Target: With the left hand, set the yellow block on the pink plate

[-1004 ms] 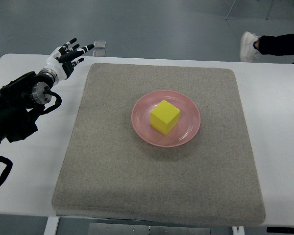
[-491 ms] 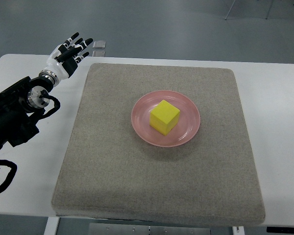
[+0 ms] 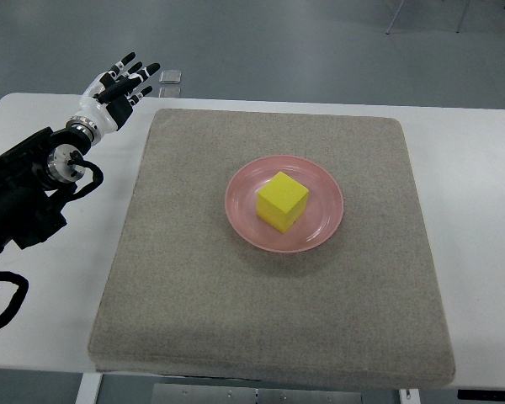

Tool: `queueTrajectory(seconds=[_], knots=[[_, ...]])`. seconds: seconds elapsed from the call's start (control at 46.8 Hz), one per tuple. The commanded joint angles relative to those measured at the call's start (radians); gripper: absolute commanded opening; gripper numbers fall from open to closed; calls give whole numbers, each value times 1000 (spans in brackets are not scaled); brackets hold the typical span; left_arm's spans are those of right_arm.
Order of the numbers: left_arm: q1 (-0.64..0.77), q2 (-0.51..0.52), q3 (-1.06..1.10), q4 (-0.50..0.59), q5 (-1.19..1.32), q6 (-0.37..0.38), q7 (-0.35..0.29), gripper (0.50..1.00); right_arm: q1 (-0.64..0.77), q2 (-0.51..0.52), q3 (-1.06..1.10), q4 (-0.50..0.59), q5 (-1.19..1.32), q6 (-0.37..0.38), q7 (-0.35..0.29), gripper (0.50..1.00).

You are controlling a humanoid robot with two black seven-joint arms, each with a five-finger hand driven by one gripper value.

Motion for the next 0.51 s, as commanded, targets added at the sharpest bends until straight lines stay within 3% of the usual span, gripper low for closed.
queueTrajectory(seconds=[0.0,0.491], knots=[[1,0,-2,0,0,1,0,992,0,0,0,0,0,1,0,924],[7,-17,4,0,4,3,0,992,-3,0,-3,1,0,-1,-1,924]])
